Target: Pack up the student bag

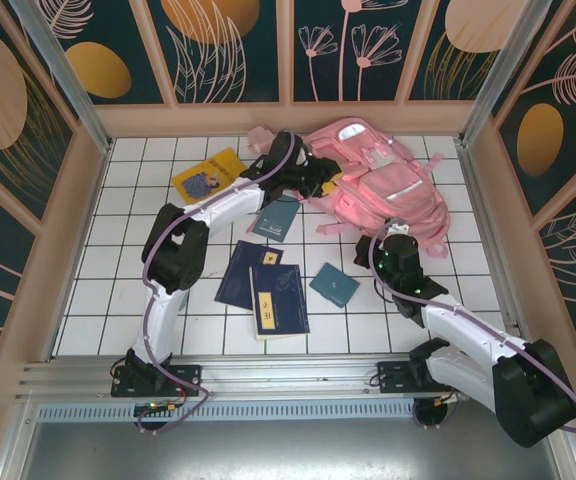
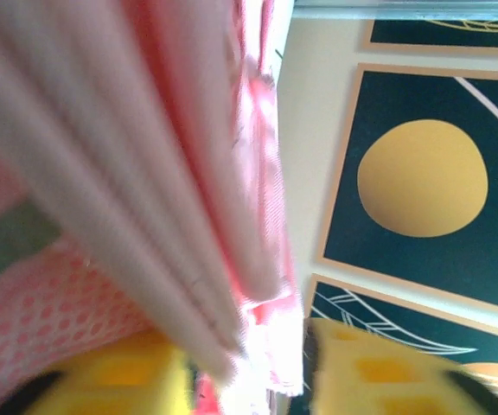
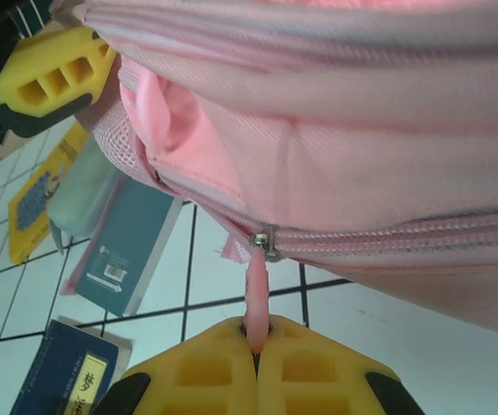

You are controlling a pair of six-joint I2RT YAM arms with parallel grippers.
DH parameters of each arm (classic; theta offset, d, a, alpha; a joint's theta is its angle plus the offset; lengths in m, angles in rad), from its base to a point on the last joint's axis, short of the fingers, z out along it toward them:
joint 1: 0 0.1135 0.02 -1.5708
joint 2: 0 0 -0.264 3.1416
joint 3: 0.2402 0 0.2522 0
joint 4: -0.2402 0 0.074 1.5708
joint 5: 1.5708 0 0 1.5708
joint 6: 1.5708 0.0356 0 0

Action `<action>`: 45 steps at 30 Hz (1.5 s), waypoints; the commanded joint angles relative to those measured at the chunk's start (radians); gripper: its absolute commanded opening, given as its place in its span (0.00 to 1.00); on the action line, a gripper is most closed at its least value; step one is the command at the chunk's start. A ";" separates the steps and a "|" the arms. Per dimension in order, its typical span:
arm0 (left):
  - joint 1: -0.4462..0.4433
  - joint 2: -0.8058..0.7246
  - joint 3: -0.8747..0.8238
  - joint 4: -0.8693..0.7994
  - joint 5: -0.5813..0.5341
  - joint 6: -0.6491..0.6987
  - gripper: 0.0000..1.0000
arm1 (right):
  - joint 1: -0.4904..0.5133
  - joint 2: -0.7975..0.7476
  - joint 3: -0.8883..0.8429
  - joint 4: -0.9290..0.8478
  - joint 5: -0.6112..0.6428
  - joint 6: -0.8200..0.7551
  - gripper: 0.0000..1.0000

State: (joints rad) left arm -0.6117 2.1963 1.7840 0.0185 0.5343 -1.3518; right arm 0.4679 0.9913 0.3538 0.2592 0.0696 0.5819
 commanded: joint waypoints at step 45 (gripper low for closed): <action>-0.096 -0.253 -0.608 0.394 -0.093 -0.111 0.47 | -0.072 0.061 0.002 0.228 -0.303 0.285 0.00</action>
State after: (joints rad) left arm -0.7013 1.9656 1.1557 0.3721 0.4400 -1.4525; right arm 0.4000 1.0576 0.3588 0.3637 -0.1883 0.8497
